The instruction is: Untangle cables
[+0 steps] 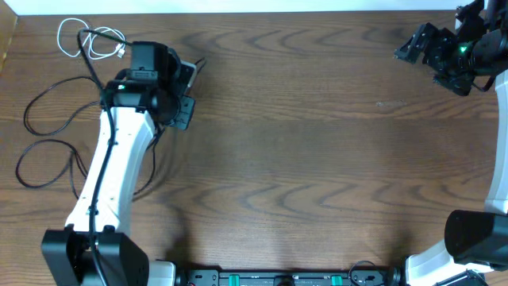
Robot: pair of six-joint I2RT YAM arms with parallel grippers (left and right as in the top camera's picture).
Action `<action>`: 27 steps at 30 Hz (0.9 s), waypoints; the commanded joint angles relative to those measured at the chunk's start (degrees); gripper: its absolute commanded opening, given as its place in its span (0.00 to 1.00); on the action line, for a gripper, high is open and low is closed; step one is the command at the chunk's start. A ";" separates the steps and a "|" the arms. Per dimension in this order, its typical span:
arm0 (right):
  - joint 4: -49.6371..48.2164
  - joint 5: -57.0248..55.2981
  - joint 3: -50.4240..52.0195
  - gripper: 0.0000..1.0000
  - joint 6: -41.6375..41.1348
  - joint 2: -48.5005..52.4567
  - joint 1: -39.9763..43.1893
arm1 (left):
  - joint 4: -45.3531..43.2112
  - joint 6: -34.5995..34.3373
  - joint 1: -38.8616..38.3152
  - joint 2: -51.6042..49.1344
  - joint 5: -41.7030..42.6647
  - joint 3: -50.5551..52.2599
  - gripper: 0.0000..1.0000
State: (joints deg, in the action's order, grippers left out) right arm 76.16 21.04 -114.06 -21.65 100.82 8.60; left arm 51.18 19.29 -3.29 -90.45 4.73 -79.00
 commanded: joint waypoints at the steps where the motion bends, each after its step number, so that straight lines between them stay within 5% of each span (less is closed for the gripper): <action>1: 0.11 0.35 -0.76 0.99 0.92 -0.72 -0.46 | 2.86 -0.55 0.37 -1.75 1.95 0.04 0.08; 14: -0.31 0.35 -0.76 0.99 0.92 -0.72 -0.46 | 10.86 -10.64 0.37 -8.83 2.14 0.07 0.08; 26: -0.09 0.33 -0.76 0.99 0.94 -0.72 -0.46 | -4.44 -9.11 0.37 -9.31 18.21 0.04 0.08; 27: -0.04 0.33 -0.76 0.99 0.94 -0.72 -0.46 | -4.42 -8.35 0.37 -9.33 18.12 0.04 0.17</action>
State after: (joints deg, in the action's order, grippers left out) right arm 75.99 21.04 -114.06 -21.65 100.82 8.60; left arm 47.00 9.02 -3.07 -99.53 17.21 -78.89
